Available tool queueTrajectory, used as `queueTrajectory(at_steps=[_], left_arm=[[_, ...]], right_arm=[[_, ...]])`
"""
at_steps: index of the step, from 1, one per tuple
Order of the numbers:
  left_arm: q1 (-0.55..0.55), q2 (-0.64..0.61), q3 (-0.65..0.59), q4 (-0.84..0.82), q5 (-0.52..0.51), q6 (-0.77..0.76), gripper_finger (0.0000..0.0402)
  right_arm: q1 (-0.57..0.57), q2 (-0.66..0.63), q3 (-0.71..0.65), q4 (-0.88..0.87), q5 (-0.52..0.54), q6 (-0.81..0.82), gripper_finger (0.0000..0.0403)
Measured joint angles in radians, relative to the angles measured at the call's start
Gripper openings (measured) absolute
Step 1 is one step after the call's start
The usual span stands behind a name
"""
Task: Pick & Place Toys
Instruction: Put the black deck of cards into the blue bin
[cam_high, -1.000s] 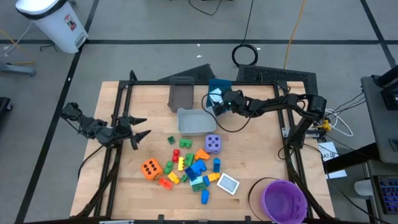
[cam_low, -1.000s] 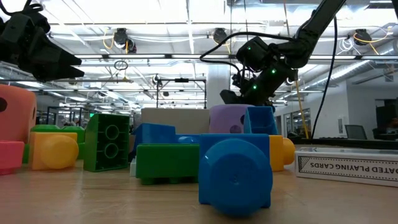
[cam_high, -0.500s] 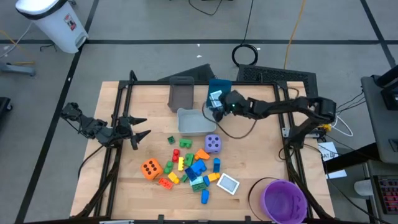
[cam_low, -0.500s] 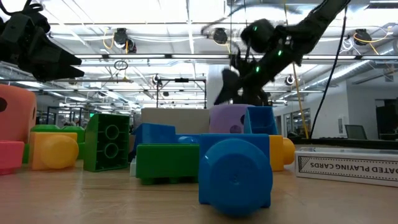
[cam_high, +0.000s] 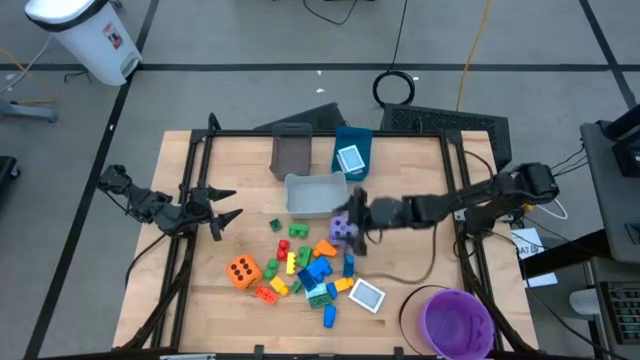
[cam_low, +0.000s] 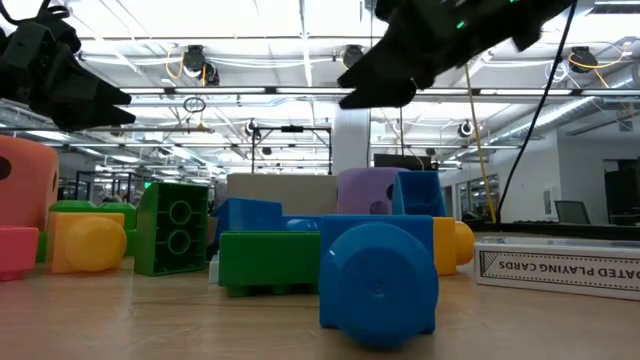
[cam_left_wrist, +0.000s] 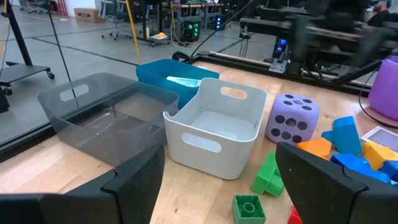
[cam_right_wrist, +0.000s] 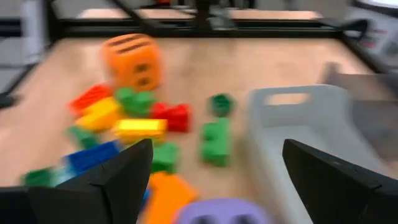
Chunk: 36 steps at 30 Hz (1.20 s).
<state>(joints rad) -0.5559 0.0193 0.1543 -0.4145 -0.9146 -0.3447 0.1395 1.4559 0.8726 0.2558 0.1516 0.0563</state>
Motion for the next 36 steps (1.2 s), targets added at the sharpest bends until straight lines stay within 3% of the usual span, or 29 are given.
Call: queueTrajectory(at_steps=[11,15,19,24,30,36], left_arm=[[0.0,0.0,0.0,0.0,0.0,0.0,0.031],[0.0,0.0,0.0,0.0,0.0,0.0,0.031],[0.0,0.0,0.0,0.0,0.0,0.0,0.031],[0.0,0.0,0.0,0.0,0.0,0.0,0.031],[0.0,0.0,0.0,0.0,0.0,0.0,0.031],[0.0,0.0,0.0,0.0,0.0,0.0,0.031]], right_arm=[[0.309,0.017,0.026,-0.04,-0.026,0.185,0.0331],[0.381,0.062,0.084,-0.232,0.004,0.248,0.0331],[0.438,0.11,0.082,-0.278,-0.052,0.294,0.0331],[0.471,0.158,0.076,-0.304,-0.053,0.405,0.0331],[0.486,0.254,0.076,-0.301,-0.138,0.501,0.0331],[0.46,0.267,0.08,-0.366,-0.163,0.579,0.0331]])
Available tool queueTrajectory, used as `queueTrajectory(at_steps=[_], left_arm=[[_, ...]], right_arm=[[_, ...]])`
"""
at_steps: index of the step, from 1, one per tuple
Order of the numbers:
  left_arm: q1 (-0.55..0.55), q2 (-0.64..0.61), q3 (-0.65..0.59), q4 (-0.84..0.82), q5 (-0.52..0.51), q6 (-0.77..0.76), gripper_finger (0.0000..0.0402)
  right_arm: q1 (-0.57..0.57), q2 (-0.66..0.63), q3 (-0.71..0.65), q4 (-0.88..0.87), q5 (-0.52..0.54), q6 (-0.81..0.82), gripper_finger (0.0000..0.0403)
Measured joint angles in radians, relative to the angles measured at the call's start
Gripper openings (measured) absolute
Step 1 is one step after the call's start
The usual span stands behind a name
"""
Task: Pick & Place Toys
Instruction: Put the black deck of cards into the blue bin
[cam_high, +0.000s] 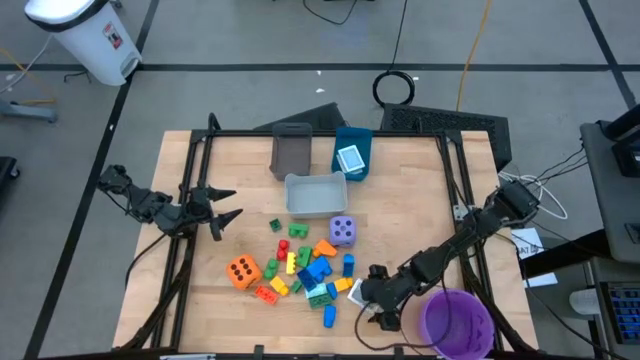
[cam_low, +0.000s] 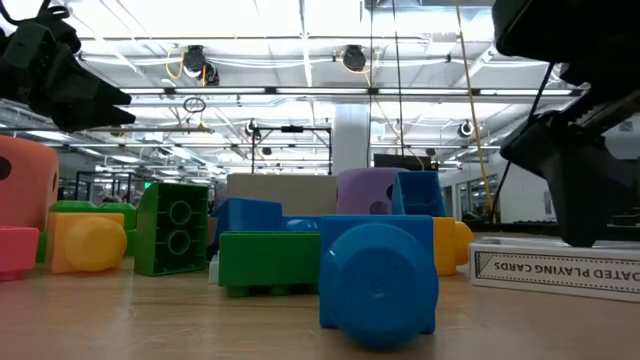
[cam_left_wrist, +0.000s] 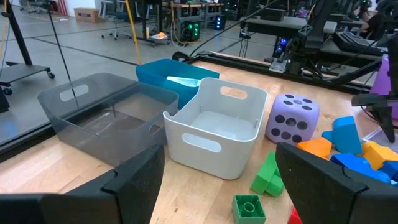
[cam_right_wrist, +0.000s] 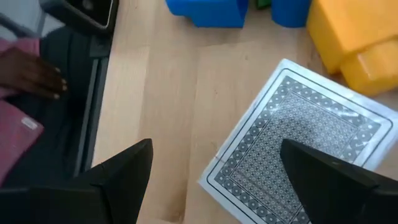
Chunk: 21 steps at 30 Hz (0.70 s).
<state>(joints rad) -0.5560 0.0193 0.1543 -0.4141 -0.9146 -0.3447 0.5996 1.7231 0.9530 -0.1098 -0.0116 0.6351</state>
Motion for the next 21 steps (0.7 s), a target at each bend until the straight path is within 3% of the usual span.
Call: queueTrajectory(at_steps=[5,13,18,21], left_arm=[[0.0,0.0,0.0,0.0,0.0,0.0,0.031],[0.0,0.0,0.0,0.0,0.0,0.0,0.031],[0.0,0.0,0.0,0.0,0.0,0.0,0.031],[0.0,0.0,0.0,-0.001,0.0,0.0,0.031]], right_arm=[[-0.017,-0.064,-0.002,-0.194,0.077,0.083,0.0331],[-0.027,-0.131,-0.006,-0.284,0.442,0.033,0.0331],[-0.049,-0.141,-0.006,-0.302,0.451,0.004,0.0331],[-0.064,-0.14,-0.006,-0.374,0.391,0.048,0.0333]])
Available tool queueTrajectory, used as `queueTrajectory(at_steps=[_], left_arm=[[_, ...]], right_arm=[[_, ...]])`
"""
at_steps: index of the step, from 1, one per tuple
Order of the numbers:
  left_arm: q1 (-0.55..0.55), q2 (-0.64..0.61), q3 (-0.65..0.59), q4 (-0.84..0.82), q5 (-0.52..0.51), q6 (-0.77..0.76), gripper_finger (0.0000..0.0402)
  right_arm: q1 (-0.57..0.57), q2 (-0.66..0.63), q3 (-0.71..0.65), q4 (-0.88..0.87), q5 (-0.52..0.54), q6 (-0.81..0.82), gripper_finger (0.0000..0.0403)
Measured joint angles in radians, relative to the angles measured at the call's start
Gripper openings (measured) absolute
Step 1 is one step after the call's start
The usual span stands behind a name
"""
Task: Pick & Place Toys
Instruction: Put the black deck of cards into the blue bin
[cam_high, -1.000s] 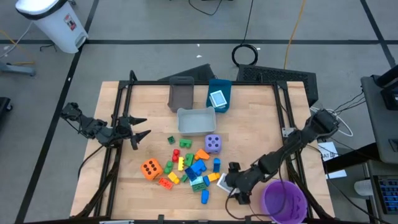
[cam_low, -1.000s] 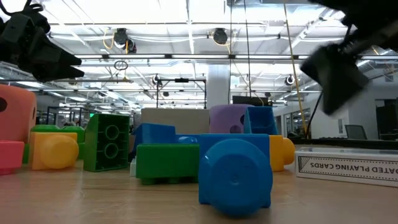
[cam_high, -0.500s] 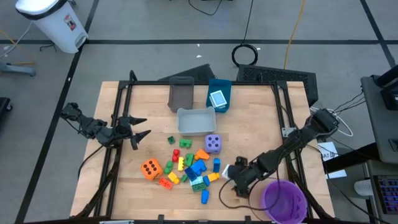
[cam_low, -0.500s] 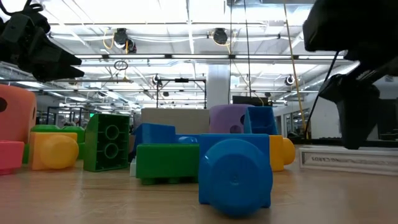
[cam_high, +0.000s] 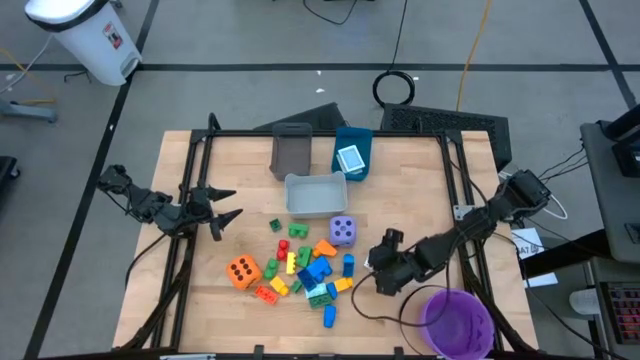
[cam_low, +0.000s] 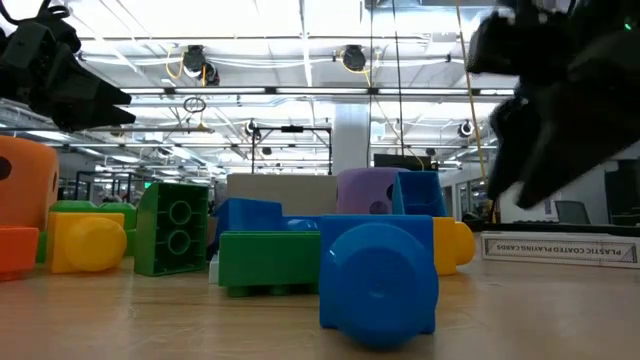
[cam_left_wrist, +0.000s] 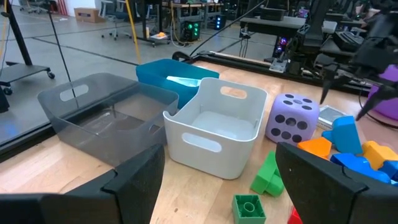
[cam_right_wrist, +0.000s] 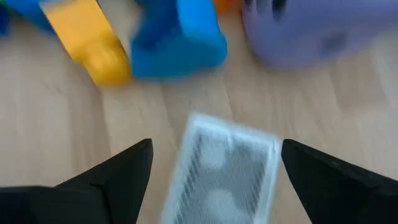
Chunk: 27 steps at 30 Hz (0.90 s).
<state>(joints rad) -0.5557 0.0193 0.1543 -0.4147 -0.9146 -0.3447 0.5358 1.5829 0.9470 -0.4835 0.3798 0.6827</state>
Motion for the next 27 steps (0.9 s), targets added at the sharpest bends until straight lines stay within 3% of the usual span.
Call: queueTrajectory(at_steps=[11,21,27], left_arm=[[0.0,0.0,0.0,0.001,0.0,0.0,0.031],[0.0,0.0,0.0,0.001,0.0,0.0,0.031],[0.0,0.0,0.0,0.0,0.0,0.0,0.031]], right_arm=[[-0.039,0.0,-0.002,-0.079,-0.043,0.105,0.0334],[-0.021,-0.006,-0.198,0.17,-0.114,0.12,0.0334],[-0.056,-0.005,-0.253,0.164,-0.126,0.112,0.0329]])
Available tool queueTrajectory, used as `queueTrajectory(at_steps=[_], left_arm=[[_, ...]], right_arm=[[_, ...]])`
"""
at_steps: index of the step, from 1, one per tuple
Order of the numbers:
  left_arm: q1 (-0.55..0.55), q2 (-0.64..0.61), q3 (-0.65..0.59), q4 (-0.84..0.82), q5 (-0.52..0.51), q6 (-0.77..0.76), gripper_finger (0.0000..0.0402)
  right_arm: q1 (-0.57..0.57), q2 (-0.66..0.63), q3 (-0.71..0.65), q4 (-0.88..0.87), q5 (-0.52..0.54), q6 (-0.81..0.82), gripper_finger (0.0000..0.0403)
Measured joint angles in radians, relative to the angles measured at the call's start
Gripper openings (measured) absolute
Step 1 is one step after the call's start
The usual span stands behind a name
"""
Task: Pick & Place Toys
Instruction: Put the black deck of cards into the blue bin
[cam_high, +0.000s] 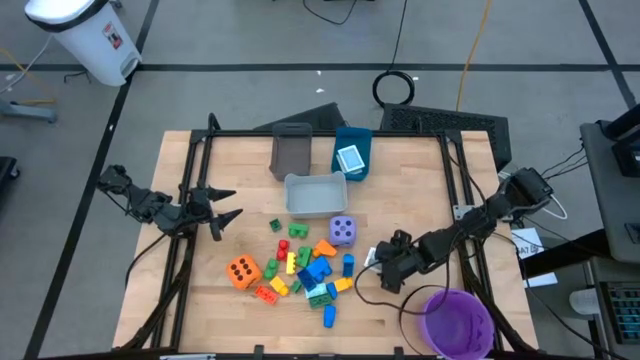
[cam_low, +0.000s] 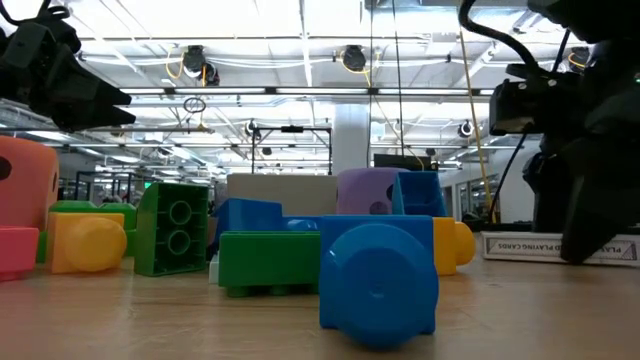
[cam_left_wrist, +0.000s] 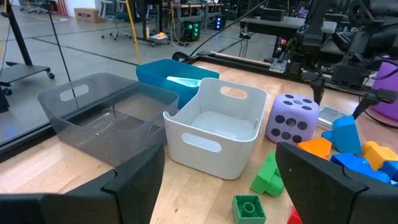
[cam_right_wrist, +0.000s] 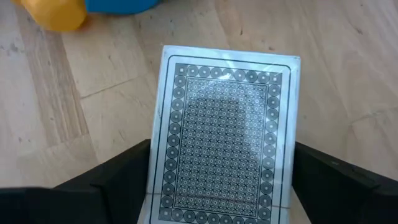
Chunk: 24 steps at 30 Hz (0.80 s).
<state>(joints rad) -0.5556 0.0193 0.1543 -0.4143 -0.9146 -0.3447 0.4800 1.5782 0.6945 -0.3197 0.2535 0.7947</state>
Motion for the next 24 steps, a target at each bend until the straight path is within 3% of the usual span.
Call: queueTrajectory(at_steps=[7,13,19,24], left_arm=[[0.0,0.0,0.0,0.0,0.0,0.0,0.031],[0.0,0.0,0.0,0.0,0.0,0.0,0.031],[0.0,0.0,0.0,0.005,0.0,0.0,0.031],[0.0,0.0,0.0,0.006,0.0,0.0,0.031]], right_arm=[[-0.017,-0.051,0.003,0.008,-0.024,-0.079,0.0269],[-0.026,-0.162,-0.007,0.015,0.014,-0.11,0.0268],[-0.023,-0.228,-0.001,0.13,0.103,-0.214,0.0274],[-0.019,-0.233,0.0,0.279,0.11,-0.315,0.0268]])
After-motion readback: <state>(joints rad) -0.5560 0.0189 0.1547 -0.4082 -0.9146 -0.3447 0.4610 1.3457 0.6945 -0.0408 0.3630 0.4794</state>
